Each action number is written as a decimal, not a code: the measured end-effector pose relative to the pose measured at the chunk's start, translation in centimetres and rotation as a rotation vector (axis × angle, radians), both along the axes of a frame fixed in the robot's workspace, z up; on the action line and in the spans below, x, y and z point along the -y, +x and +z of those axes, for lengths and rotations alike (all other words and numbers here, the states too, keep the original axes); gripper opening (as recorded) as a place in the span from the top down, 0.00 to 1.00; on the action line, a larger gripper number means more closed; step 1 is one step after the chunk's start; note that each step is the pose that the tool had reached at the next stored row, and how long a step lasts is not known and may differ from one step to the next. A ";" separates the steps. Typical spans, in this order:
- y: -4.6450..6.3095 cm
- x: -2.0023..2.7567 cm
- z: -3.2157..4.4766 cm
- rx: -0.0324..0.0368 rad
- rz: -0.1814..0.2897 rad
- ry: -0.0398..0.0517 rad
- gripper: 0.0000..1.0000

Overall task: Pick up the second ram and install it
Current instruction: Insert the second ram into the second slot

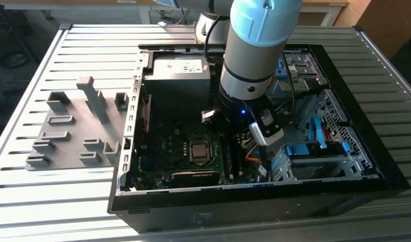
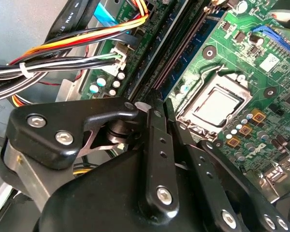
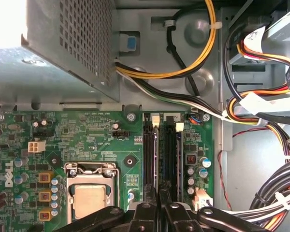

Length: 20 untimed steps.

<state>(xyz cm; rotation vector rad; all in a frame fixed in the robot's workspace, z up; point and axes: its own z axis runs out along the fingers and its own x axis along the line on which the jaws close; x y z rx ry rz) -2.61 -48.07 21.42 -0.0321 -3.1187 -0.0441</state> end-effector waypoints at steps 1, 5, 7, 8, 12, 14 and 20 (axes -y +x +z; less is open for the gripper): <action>0.0 0.01 0.00 0.0000 0.000 -0.0069 0.86; 0.0 0.02 0.02 -0.0001 0.000 -0.0135 0.86; 0.0 0.02 0.08 -0.0002 0.000 -0.0139 0.86; 0.0 0.02 0.13 -0.0001 0.000 -0.0139 0.86; 0.0 0.02 0.39 -0.0001 0.000 -0.0136 0.86; 0.0 0.01 0.44 -0.0001 0.000 -0.0135 0.86; 0.0 -0.01 0.65 -0.0001 0.000 -0.0192 0.86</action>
